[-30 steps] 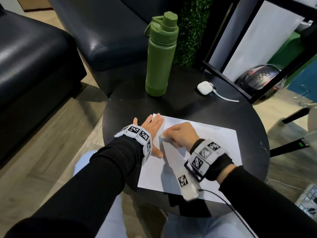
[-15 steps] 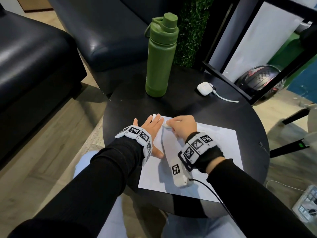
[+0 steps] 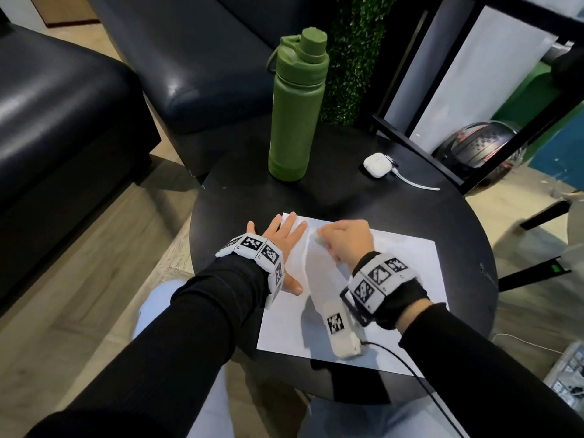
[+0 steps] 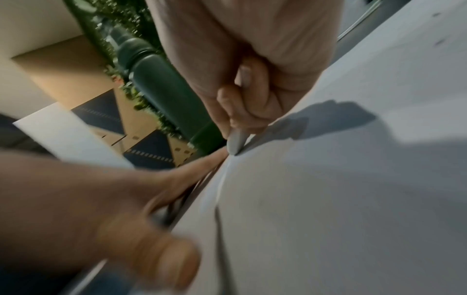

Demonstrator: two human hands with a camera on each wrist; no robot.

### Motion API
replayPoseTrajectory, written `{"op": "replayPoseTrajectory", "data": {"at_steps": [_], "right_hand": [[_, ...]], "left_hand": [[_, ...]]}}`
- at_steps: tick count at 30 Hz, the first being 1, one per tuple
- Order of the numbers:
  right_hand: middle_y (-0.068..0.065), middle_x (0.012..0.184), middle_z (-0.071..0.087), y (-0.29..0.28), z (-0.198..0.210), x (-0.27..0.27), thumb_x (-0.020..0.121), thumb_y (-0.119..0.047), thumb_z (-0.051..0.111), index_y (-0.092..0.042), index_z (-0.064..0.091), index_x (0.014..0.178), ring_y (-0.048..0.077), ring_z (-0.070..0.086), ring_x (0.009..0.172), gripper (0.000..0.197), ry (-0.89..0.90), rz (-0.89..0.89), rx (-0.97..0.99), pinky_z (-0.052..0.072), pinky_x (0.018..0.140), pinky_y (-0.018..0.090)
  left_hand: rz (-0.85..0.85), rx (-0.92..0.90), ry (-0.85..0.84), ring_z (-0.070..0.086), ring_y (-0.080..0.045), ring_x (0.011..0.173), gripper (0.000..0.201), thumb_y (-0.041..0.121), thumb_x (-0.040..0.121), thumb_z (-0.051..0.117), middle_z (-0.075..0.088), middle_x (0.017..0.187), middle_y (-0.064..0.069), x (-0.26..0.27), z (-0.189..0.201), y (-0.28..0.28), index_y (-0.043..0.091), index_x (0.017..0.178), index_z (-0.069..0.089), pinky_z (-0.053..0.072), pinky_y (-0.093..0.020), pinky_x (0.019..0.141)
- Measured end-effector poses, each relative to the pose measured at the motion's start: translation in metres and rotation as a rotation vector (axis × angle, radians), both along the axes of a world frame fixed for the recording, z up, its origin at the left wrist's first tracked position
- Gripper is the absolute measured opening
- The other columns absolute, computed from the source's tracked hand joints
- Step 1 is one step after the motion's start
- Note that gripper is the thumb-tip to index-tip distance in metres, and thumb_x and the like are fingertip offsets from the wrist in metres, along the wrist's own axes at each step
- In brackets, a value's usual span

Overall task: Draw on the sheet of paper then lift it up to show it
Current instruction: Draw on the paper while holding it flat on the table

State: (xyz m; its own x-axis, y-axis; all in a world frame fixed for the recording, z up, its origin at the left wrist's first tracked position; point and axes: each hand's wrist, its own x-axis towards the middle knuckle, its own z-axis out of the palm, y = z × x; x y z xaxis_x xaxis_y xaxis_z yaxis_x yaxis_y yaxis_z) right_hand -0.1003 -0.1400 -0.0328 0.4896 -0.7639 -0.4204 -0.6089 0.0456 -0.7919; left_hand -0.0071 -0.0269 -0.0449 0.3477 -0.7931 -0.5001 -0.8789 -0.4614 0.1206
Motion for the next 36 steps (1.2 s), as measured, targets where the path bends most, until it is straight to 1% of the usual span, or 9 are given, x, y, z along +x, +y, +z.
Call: {"op": "replayPoseTrajectory", "data": {"at_steps": [4,7,11,14,17,20,26,32,36], "right_hand": [[-0.002,0.056,0.055,0.013,0.002,-0.008,0.078,-0.012,0.071,-0.011,0.071,0.077,0.011,0.046,0.049,0.002,0.081,0.189,0.048,0.037,0.052,0.022],[0.001,0.054,0.053,-0.008,0.003,0.003,0.079,-0.012,0.070,-0.009,0.071,0.078,0.015,0.047,0.048,0.003,0.022,0.023,-0.027,0.040,0.049,0.023],[0.001,0.058,0.054,-0.004,-0.002,0.009,0.080,-0.013,0.065,-0.003,0.073,0.090,0.020,0.051,0.064,0.016,0.065,0.046,-0.059,0.046,0.067,0.032],[0.002,0.055,0.054,0.010,0.001,0.000,0.078,-0.011,0.068,-0.004,0.072,0.082,0.013,0.045,0.048,0.009,0.110,0.168,0.058,0.040,0.053,0.024],[0.007,0.056,0.052,-0.009,0.002,0.003,0.075,-0.008,0.070,-0.005,0.067,0.069,0.014,0.040,0.041,0.007,0.030,-0.013,0.055,0.034,0.041,0.021],[0.008,0.056,0.054,-0.015,0.002,0.007,0.076,-0.008,0.069,-0.011,0.065,0.063,0.016,0.042,0.043,0.014,-0.024,-0.151,0.046,0.034,0.044,0.024],[0.002,0.052,0.056,0.019,0.007,-0.027,0.080,-0.012,0.069,-0.006,0.072,0.075,0.010,0.042,0.042,0.008,0.100,0.206,0.143,0.038,0.044,0.019],[0.008,0.055,0.049,-0.010,0.008,-0.003,0.079,-0.006,0.064,-0.008,0.060,0.067,0.004,0.034,0.024,0.013,0.011,-0.095,0.201,0.026,0.030,0.011],[0.004,0.052,0.050,0.004,0.009,-0.011,0.080,-0.005,0.065,-0.009,0.066,0.070,0.012,0.040,0.040,0.010,-0.020,-0.042,0.088,0.033,0.037,0.017]], "left_hand": [[0.004,0.013,0.013,-0.015,-0.021,0.146,0.119,0.059,0.073,0.069,-0.022,0.157,0.003,0.001,0.002,-0.002,0.026,0.149,-0.016,0.002,-0.062,0.111],[0.003,0.017,-0.001,-0.014,-0.021,0.146,0.119,0.059,0.072,0.068,-0.021,0.157,0.003,0.000,0.000,-0.002,0.025,0.149,-0.015,0.003,-0.062,0.111],[0.005,0.009,-0.011,-0.014,-0.020,0.146,0.119,0.061,0.071,0.068,-0.020,0.157,0.003,-0.002,-0.001,-0.001,0.025,0.149,-0.014,0.004,-0.063,0.111],[0.008,0.004,0.008,-0.015,-0.021,0.146,0.118,0.059,0.073,0.068,-0.021,0.157,0.002,0.000,0.002,-0.002,0.025,0.149,-0.014,0.003,-0.063,0.111],[0.009,0.005,0.003,-0.015,-0.020,0.146,0.118,0.059,0.072,0.068,-0.021,0.157,0.004,0.000,0.000,-0.003,0.026,0.149,-0.015,0.002,-0.063,0.111],[0.006,0.005,-0.014,-0.013,-0.020,0.146,0.120,0.061,0.070,0.068,-0.021,0.157,0.005,0.000,-0.008,-0.002,0.027,0.149,-0.016,0.003,-0.063,0.111],[-0.002,-0.008,-0.036,-0.014,-0.023,0.146,0.124,0.064,0.067,0.068,-0.024,0.156,0.005,0.003,-0.016,-0.004,0.029,0.147,-0.019,0.004,-0.064,0.110],[0.018,0.034,-0.018,-0.017,-0.024,0.145,0.123,0.062,0.069,0.068,-0.027,0.155,0.003,-0.002,-0.014,-0.007,0.028,0.147,-0.021,0.003,-0.063,0.111],[0.031,0.023,0.008,-0.018,-0.024,0.145,0.123,0.059,0.070,0.070,-0.028,0.155,0.004,-0.002,-0.011,-0.008,0.028,0.147,-0.020,0.000,-0.063,0.111]]}}
